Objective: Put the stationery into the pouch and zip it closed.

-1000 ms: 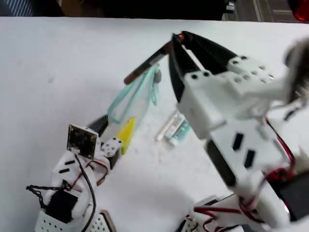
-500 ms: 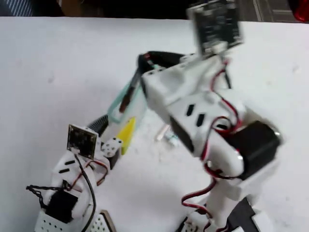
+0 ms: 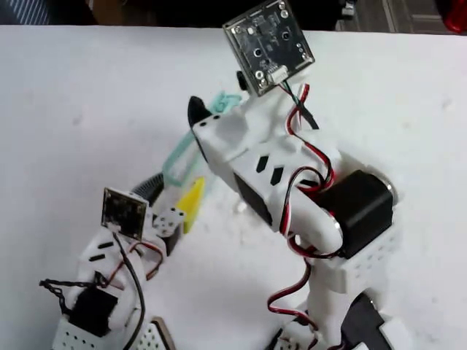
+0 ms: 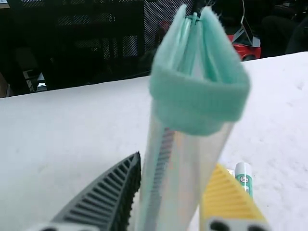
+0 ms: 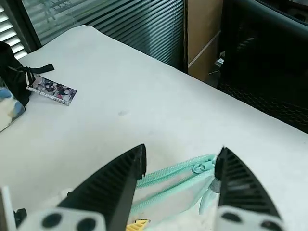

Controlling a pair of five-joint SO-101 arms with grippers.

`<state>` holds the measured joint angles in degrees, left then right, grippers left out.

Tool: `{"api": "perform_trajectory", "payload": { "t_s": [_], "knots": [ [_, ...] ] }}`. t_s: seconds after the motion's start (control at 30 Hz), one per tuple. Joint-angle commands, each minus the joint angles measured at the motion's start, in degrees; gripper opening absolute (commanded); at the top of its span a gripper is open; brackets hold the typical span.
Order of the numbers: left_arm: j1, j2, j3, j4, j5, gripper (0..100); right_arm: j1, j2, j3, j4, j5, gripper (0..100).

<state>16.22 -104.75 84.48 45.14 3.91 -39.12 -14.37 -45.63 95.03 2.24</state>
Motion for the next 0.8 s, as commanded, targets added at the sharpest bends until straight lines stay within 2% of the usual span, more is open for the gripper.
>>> {"api": "perform_trajectory", "payload": {
  "t_s": [0.0, 0.4, 0.5, 0.77],
  "knots": [
    [0.6, -0.2, -0.3, 0.3, -0.1, 20, 0.8, -1.1, -0.1, -1.0, 1.0, 20.0],
    [0.6, -0.2, 0.3, 0.2, -0.3, 20, 15.6, -0.7, 1.8, 0.3, 0.4, 19.8],
    [0.5, -0.2, 0.3, 0.2, -0.3, 20, 19.5, -0.4, 7.8, -1.3, 0.4, 19.8],
    [0.5, -0.2, 0.3, 0.3, -0.3, 20, 26.9, 6.2, 33.0, -13.8, 0.4, 19.8]
  ]
}}
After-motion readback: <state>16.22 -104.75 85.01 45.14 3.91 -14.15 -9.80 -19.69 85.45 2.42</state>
